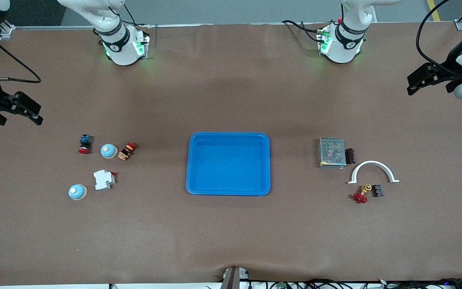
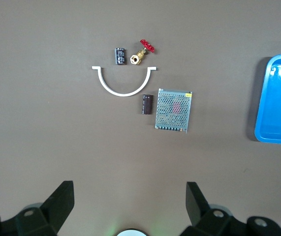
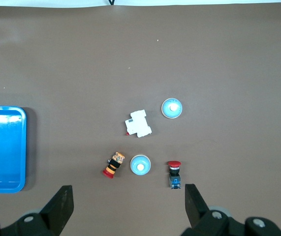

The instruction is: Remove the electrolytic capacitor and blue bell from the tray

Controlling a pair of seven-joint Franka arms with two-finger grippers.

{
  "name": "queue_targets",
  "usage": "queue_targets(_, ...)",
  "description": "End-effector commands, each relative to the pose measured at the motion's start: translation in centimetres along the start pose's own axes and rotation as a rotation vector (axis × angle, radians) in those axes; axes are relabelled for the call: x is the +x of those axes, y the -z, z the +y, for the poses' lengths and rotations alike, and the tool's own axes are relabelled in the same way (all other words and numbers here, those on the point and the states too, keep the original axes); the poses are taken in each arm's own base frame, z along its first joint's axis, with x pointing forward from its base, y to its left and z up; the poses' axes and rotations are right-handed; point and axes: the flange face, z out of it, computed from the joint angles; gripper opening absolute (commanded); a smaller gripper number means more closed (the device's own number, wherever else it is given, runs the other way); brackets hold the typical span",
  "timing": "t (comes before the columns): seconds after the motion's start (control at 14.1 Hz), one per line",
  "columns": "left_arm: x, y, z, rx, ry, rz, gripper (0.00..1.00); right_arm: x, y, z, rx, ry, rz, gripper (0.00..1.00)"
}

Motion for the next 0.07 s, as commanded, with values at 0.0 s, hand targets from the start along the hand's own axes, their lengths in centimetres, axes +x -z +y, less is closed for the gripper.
queue_targets(0.0,-0.23,0.72,-0.26,-0.02,-0.012,0.002,1.0,0.35,0.5,0.1,0.007,-0.013,0.005,1.0)
